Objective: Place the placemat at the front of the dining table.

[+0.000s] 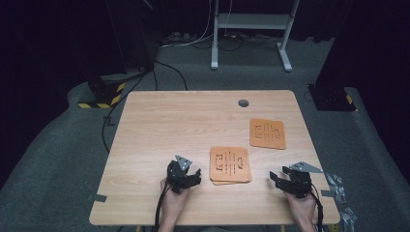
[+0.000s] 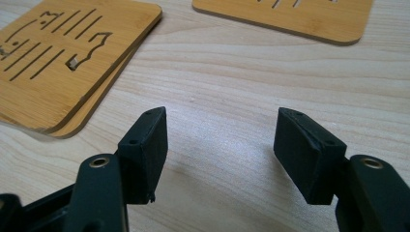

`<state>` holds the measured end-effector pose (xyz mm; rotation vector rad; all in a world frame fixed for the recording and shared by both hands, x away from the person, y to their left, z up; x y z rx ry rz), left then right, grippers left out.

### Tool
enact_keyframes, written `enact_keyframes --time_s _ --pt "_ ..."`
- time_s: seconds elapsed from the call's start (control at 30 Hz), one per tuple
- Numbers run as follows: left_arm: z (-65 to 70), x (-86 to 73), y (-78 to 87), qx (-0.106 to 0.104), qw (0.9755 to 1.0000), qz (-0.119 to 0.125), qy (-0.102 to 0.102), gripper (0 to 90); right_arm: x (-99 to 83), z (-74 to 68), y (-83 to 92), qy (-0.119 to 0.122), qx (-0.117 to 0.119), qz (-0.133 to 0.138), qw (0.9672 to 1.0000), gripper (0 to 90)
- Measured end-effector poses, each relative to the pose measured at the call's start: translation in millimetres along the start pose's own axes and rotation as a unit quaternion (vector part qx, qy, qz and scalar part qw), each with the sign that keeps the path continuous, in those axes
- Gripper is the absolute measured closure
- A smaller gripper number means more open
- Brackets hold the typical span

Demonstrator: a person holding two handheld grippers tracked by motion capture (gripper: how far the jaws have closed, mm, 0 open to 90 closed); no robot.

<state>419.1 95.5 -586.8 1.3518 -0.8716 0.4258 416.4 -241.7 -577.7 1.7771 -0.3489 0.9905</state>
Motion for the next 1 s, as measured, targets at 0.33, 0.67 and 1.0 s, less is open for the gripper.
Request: enact_keyframes --time_s 0.33,0.67,1.0 --pt "0.0 0.0 0.0 0.000 1.0000 0.000 0.000 24.4 -1.0 -0.6 -3.0 0.008 -0.009 -0.008 0.9999 35.5" --pt "0.0 0.0 0.0 0.000 1.0000 0.000 0.000 24.5 -3.7 -4.3 -6.4 0.055 -0.024 -0.032 0.9977 30.5" --pt "0.0 0.0 0.0 0.000 1.0000 0.000 0.000 24.4 -4.6 -6.4 -7.2 0.059 -0.014 -0.037 0.9975 25.4"
Point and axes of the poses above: each handheld gripper's, and its own axes: y roughly backward along the jaws, x roughly out of its top, z roughly to its right, the point moved 9 cm from there along -y, roughly forward along the jaws, and after that the axes turned 3 degrees about x, right-handed, at the moved point
